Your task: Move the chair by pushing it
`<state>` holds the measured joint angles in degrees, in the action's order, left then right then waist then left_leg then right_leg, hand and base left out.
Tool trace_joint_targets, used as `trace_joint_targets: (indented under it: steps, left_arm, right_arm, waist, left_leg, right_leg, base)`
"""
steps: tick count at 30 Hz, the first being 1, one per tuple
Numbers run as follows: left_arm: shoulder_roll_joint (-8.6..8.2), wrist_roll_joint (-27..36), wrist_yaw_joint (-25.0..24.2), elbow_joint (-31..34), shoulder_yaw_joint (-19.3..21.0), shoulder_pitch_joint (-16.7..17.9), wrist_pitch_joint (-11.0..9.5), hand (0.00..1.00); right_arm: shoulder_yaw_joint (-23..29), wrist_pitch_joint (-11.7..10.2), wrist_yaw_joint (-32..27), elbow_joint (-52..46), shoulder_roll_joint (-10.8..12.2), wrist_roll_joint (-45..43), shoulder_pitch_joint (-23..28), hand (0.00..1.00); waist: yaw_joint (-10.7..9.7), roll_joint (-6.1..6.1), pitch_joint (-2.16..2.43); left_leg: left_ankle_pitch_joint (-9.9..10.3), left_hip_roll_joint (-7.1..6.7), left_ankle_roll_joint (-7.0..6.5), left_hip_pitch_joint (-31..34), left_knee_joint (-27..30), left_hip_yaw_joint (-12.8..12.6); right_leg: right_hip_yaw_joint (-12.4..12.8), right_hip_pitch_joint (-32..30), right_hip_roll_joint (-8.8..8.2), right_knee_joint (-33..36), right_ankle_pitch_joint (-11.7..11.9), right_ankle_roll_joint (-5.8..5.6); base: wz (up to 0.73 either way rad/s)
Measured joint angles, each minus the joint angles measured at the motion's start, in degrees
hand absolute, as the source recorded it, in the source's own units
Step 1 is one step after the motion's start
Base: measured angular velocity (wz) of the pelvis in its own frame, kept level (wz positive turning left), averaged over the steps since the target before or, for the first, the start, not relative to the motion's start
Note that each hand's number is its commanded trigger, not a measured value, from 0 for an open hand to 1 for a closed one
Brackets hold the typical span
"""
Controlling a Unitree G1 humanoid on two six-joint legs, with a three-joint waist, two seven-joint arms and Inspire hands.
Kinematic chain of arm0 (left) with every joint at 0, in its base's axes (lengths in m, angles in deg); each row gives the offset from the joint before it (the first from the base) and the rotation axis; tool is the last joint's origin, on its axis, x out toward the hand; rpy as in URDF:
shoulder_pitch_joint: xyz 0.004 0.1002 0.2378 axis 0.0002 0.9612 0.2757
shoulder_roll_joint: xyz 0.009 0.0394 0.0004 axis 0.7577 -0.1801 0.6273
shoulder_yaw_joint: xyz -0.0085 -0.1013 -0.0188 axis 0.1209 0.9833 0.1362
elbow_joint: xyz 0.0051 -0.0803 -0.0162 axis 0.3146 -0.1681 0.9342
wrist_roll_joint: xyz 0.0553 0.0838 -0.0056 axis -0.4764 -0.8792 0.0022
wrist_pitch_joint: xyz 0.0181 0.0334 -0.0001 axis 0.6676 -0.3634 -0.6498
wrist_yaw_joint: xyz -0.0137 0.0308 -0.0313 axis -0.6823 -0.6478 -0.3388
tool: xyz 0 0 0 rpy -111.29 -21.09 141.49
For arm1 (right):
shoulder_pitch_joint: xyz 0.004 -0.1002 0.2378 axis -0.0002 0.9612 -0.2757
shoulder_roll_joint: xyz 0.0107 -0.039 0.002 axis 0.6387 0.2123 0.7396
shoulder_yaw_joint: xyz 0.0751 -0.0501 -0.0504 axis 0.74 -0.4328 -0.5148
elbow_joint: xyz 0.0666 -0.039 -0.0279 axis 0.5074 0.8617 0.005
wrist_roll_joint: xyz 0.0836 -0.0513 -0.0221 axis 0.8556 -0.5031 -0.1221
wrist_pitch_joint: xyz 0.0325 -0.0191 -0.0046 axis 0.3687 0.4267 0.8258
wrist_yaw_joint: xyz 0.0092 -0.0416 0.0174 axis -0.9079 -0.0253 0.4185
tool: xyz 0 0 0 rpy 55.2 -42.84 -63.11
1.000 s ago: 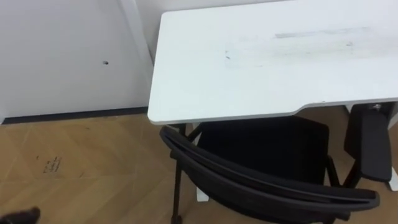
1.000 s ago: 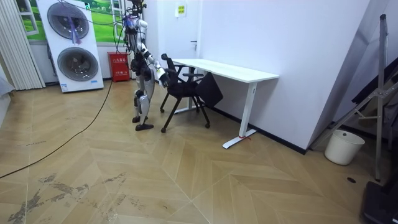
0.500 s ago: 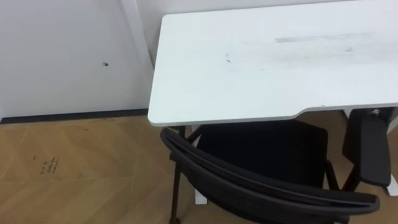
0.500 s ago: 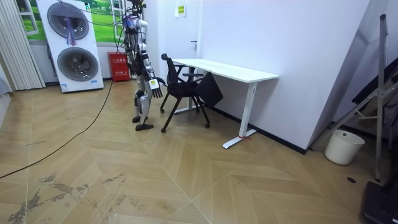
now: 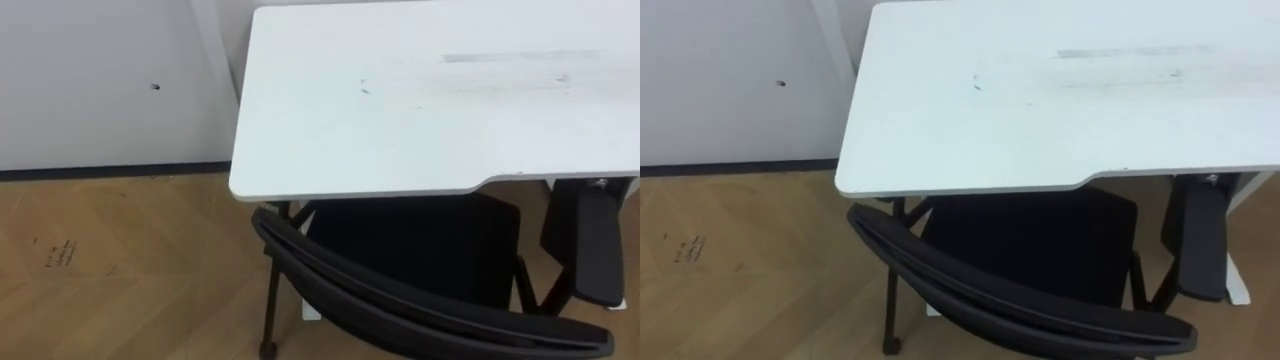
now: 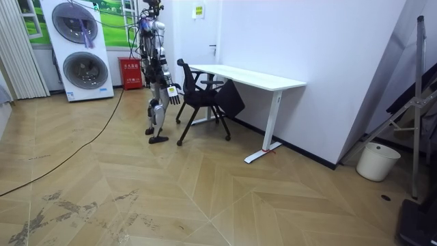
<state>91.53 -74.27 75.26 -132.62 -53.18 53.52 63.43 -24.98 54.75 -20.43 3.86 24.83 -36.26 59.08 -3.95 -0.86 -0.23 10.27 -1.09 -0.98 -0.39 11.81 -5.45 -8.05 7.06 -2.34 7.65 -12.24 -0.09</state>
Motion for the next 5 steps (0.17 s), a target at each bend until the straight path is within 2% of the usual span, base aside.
trace_joint_targets:
  steps: [5]
  left_arm:
    - [0.06, -0.04, -1.71, -0.06, 0.46, 0.00, 0.08, 0.00]
  right_arm:
    - [0.01, 1.28, 2.74, 2.03, 0.04, -0.19, -0.75, 0.00]
  waist:
    - [0.28, 0.04, -0.06]
  left_leg:
    - [0.00, -0.12, -0.02, 0.07, -0.03, 0.19]
  right_leg:
    - [-0.02, -0.03, -0.08, 0.11, -0.11, -0.08]
  base:
    - [0.00]
